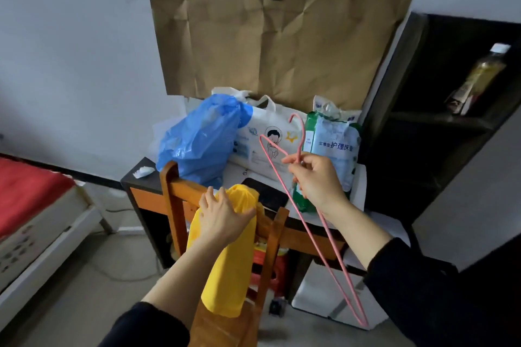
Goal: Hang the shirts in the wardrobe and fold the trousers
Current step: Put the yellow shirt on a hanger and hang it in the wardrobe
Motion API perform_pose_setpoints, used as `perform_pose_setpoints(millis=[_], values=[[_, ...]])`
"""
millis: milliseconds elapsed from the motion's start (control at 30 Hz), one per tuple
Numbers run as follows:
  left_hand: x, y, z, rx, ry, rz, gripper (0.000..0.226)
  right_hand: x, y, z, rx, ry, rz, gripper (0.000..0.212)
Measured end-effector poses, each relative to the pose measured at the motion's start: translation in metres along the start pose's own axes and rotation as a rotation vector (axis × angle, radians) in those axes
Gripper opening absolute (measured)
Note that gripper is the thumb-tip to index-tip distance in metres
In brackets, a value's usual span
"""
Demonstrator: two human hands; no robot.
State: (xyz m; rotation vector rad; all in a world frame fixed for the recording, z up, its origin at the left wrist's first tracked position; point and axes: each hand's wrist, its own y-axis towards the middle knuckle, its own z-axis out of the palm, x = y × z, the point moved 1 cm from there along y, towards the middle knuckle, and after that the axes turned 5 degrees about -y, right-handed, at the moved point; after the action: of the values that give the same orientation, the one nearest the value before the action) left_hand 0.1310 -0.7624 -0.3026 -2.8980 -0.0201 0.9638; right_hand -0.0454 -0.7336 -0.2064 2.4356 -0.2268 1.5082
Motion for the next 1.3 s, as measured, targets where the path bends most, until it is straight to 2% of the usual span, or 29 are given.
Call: perform_pose_setpoints(millis=[67,133,300,367,533,633,700,800,900,1000,1033,1067,1133,1233,1300], values=[[-0.006,0.015,0.015,0.052,0.031,-0.07,0.102,-0.011,0.021,-0.002,0.059,-0.012,0.008,0.02],[-0.008,0.029,0.029,0.074,0.072,-0.126,0.098,-0.021,0.039,-0.003,0.128,-0.022,0.015,0.02],[-0.013,0.049,0.033,-0.074,0.108,-0.032,0.036,-0.035,0.073,0.0,0.225,-0.053,-0.03,0.02],[-0.01,0.05,0.025,-0.124,-0.05,-0.018,0.025,-0.035,0.08,0.002,0.245,-0.062,-0.074,0.021],[0.005,0.023,-0.025,-0.2,-0.693,-0.093,0.016,-0.033,0.086,0.009,0.29,-0.051,-0.19,0.022],[0.015,-0.003,-0.054,-0.243,-0.96,-0.197,0.043,-0.027,0.083,0.019,0.324,-0.063,-0.241,0.025],[0.021,-0.02,-0.073,-0.262,-1.149,-0.26,0.051,-0.017,0.077,0.025,0.37,-0.058,-0.251,0.028],[0.03,-0.051,-0.096,-0.244,-1.356,-0.308,0.049,0.008,0.052,0.031,0.532,-0.042,-0.286,0.042],[0.037,-0.088,-0.119,-0.249,-1.48,-0.255,0.032,0.039,0.012,0.044,0.753,-0.094,-0.399,0.072],[0.051,-0.13,-0.144,-0.311,-1.543,-0.205,0.034,0.058,-0.04,0.068,0.976,-0.109,-0.543,0.086],[0.057,-0.146,-0.152,-0.33,-1.559,-0.189,0.035,0.063,-0.058,0.077,0.989,-0.13,-0.579,0.082],[0.065,-0.161,-0.16,-0.343,-1.572,-0.176,0.034,0.068,-0.075,0.087,0.962,-0.118,-0.599,0.067],[0.082,-0.193,-0.174,-0.332,-1.594,-0.172,0.033,0.083,-0.105,0.105,0.849,-0.014,-0.599,0.016],[0.111,-0.24,-0.193,-0.37,-1.533,-0.262,0.03,0.114,-0.143,0.126,0.828,0.084,-0.511,0.033],[0.135,-0.273,-0.201,-0.372,-1.391,-0.342,0.025,0.143,-0.171,0.137,0.828,0.032,-0.529,0.028]])
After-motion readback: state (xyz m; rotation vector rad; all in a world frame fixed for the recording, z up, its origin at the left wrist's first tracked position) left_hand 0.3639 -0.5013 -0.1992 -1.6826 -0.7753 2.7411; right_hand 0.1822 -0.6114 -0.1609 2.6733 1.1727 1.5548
